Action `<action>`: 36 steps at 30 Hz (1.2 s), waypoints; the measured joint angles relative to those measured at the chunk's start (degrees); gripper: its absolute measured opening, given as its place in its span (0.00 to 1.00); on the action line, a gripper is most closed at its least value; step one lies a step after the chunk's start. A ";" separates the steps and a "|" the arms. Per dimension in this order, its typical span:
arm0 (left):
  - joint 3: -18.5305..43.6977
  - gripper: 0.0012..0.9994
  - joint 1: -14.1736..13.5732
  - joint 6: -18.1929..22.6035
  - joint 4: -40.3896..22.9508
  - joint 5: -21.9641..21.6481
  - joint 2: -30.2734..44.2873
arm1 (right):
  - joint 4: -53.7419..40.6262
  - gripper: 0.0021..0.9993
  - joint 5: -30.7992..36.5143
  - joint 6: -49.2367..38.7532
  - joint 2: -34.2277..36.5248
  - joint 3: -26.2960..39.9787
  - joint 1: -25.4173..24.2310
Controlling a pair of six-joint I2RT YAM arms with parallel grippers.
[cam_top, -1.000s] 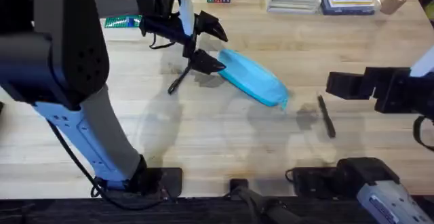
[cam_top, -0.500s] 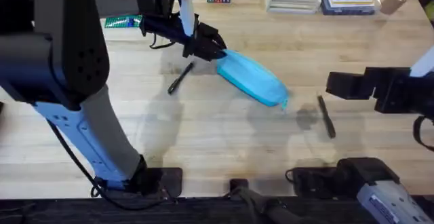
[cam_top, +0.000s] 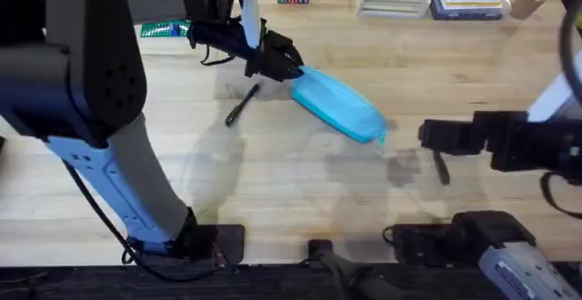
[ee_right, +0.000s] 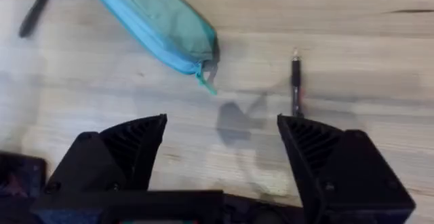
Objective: Unzip the bag, pick up the pens from the table one at a time and place them inside, then zip the bag closed.
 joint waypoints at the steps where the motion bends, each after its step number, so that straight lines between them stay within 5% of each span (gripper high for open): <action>1: 0.00 0.04 0.00 0.00 0.00 0.00 0.02 | 0.12 1.00 -0.81 0.06 0.01 -0.73 0.00; 24: 0.00 0.04 0.00 0.00 0.00 -0.02 0.02 | 13.36 1.00 -4.50 3.49 0.00 -14.06 0.00; 36: 0.00 0.04 0.00 0.00 0.00 -0.02 0.00 | 16.16 1.00 -0.55 5.19 6.02 -14.85 7.45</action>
